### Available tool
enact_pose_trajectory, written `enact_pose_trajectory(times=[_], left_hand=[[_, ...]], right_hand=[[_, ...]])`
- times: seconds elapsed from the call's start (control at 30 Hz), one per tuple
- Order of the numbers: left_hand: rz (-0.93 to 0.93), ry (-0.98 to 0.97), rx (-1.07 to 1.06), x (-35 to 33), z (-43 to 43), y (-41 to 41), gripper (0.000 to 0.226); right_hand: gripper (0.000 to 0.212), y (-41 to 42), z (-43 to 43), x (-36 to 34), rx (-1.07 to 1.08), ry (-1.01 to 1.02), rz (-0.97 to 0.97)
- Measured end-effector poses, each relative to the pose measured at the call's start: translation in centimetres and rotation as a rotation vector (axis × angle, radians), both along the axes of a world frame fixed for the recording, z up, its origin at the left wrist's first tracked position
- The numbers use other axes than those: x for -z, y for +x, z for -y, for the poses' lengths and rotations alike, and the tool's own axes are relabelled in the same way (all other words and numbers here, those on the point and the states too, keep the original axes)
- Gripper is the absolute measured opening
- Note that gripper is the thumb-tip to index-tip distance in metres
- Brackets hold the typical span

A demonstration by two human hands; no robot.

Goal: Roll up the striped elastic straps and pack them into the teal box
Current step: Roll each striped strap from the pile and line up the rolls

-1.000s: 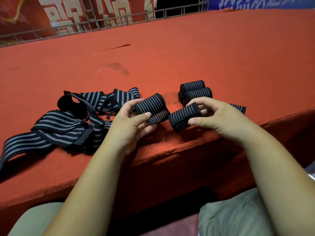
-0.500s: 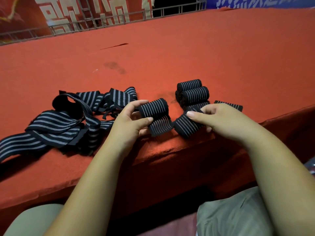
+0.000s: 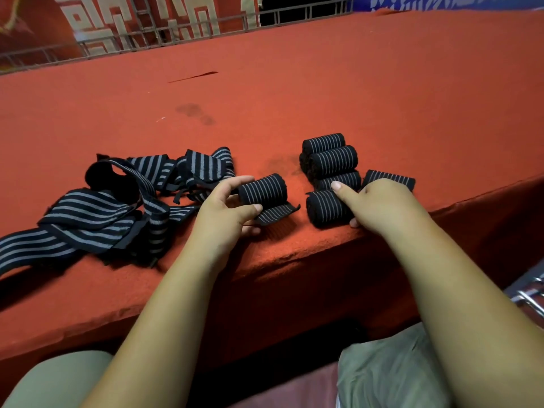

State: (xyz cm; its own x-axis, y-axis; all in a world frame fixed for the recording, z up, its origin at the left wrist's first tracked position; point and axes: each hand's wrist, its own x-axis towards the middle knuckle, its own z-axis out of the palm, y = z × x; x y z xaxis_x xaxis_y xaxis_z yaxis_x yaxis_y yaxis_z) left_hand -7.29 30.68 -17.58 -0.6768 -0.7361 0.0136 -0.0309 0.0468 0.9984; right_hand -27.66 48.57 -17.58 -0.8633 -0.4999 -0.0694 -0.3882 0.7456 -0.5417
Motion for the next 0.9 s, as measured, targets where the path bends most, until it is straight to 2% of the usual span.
enact_pose_trajectory(times=[0.13, 0.27, 0.37, 0.47, 0.57, 0.7, 0.8, 0.9], left_hand=[[0.005, 0.007, -0.012, 0.0, -0.3, 0.0, 0.052], [-0.004, 0.022, -0.015, -0.1, -0.5, 0.1, 0.052], [-0.02, 0.013, -0.002, -0.4, -0.8, 0.3, 0.054], [-0.072, 0.017, 0.039, -1.0, -1.0, 0.6, 0.056], [-0.141, 0.001, 0.102, -2.0, -1.4, 0.8, 0.058], [-0.182, -0.034, 0.175, -3.0, -1.6, 1.1, 0.061], [-0.14, -0.099, 0.152, -3.0, -2.1, 0.9, 0.063], [-0.124, -0.181, 0.059, -2.9, -3.0, 0.4, 0.051]], right_hand=[[0.082, 0.1, -0.8, -0.3, 0.033, -0.038, -0.047], [0.051, 1.0, -1.7, -1.5, 0.053, -0.198, -0.104], [0.029, 2.1, -1.5, -2.1, -0.042, -0.411, -0.123], [0.017, 3.5, -0.9, -2.3, -0.183, -0.571, -0.154], [0.022, 4.5, -0.2, -2.2, -0.301, -0.616, -0.154], [0.044, 5.3, 0.3, -2.7, -0.382, -0.689, 0.087], [0.04, 5.3, 0.5, -2.7, -0.421, -0.712, 0.107], [0.035, 5.1, 0.8, -2.0, -0.368, -0.747, 0.102]])
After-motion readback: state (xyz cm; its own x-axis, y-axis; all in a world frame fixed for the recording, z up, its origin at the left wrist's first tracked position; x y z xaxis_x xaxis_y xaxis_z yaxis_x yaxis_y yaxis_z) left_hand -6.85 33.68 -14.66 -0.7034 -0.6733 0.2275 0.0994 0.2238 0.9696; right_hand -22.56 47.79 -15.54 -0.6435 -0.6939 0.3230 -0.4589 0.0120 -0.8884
